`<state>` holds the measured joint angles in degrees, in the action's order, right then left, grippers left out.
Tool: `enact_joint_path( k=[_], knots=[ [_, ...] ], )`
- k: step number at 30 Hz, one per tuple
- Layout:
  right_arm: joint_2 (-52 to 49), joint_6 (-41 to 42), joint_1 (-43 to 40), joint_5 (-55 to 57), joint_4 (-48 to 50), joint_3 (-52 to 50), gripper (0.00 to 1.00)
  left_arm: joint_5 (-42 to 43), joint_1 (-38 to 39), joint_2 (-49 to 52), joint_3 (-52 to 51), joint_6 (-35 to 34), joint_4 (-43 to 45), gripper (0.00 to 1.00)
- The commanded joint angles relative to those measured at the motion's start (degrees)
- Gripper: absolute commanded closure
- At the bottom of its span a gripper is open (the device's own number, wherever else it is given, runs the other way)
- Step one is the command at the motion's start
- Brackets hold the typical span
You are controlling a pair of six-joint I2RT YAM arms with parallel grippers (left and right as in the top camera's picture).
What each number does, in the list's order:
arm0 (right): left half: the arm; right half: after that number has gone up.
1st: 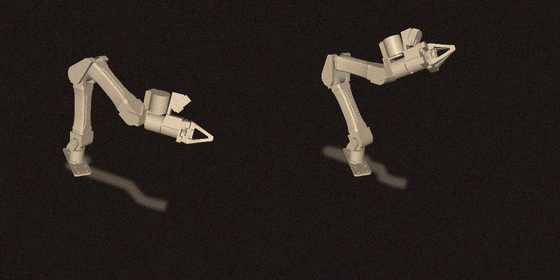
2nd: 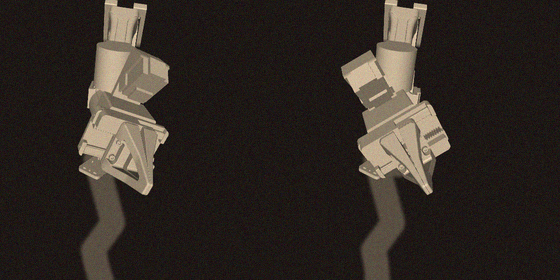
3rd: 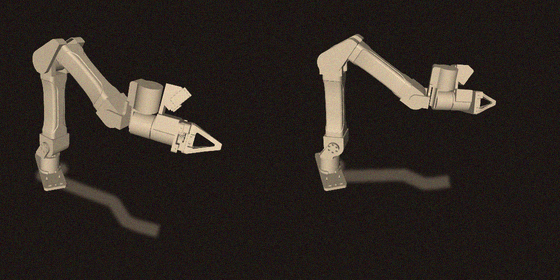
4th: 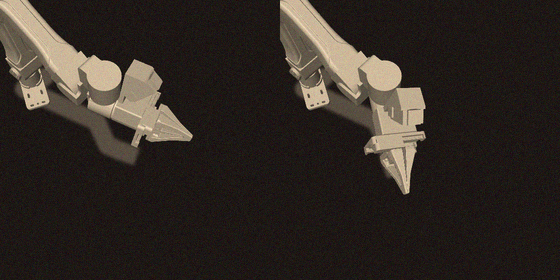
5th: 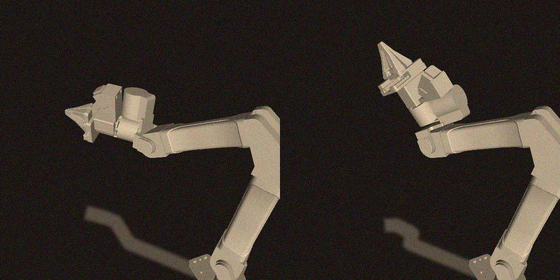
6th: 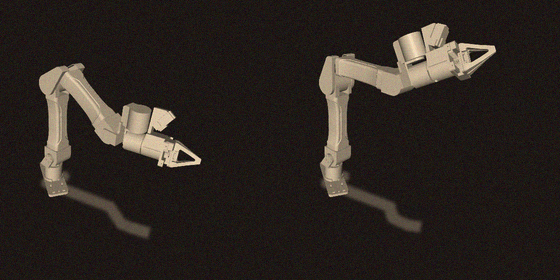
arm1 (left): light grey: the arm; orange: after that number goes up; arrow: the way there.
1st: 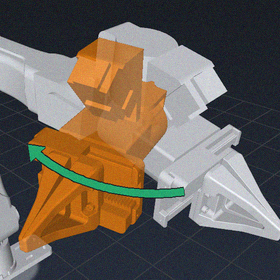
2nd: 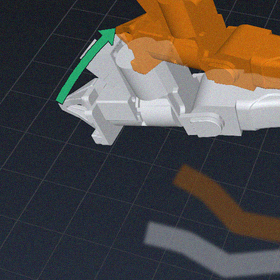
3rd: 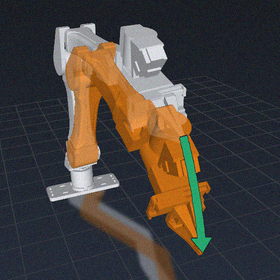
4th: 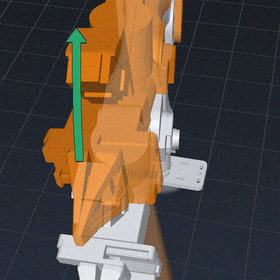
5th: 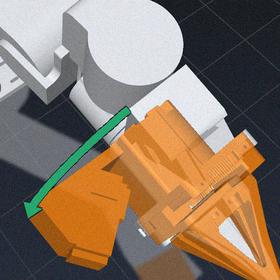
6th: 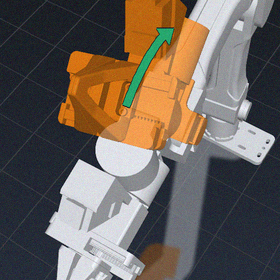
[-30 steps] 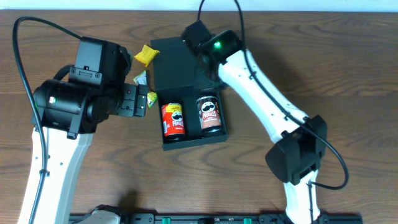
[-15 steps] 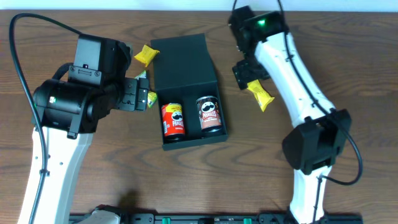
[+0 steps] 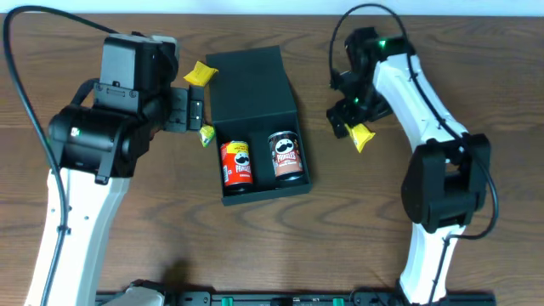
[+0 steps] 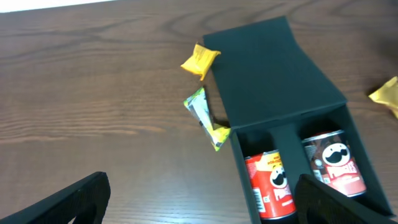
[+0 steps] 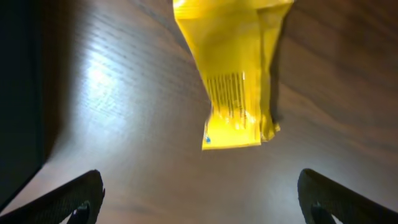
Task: Pack container
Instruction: 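Grasp the yellow snack packet right of the box with the right gripper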
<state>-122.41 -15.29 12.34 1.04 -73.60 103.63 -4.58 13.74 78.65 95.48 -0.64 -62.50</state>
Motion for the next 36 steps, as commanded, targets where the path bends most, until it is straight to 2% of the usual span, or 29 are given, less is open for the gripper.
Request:
enact_joint_path(
  k=[1, 10, 12, 14, 17, 20, 26, 32, 36],
  knots=[
    [0.26, -4.98, 0.52, 0.46, 3.17, -2.86, 0.01, -2.01, 0.17, 1.86, -0.28, -0.7, 0.11, 0.05],
    [0.24, -4.48, 0.37, 3.76, 16.04, -9.66, 0.01, -1.99, 0.17, 5.33, -0.28, -0.68, -0.13, 0.04],
    [0.24, -4.44, 0.33, 4.59, 17.27, -10.08, 0.04, -2.01, 0.17, 5.33, -0.28, -0.68, -0.07, 0.05],
    [0.24, -4.44, 0.26, 4.98, 18.1, -10.12, 0.09, -1.99, 0.17, 5.33, -0.28, -0.7, -0.02, 0.05],
    [0.24, -4.42, 0.04, 4.98, 18.6, -10.14, 0.31, -1.99, 0.17, 5.33, -0.28, -0.9, 0.02, 0.05],
    [0.24, -4.42, -0.09, 4.98, 18.58, -10.19, 0.46, -1.99, 0.17, 5.33, -0.28, -1.09, 0.37, 0.04],
    [0.24, -4.44, -0.17, 4.96, 18.58, -11.15, 0.5, -1.99, 0.17, 5.33, -0.28, -2.19, 0.57, 0.05],
    [0.24, -3.65, -0.15, 4.96, 18.36, -11.63, 0.68, -1.81, 0.17, 5.33, -0.28, -2.84, 0.57, 0.05],
    [0.24, -2.95, -0.15, 4.96, 18.34, -11.63, 0.72, -1.77, 0.17, 5.33, -0.28, -3.72, 0.5, 0.04]
  ],
)
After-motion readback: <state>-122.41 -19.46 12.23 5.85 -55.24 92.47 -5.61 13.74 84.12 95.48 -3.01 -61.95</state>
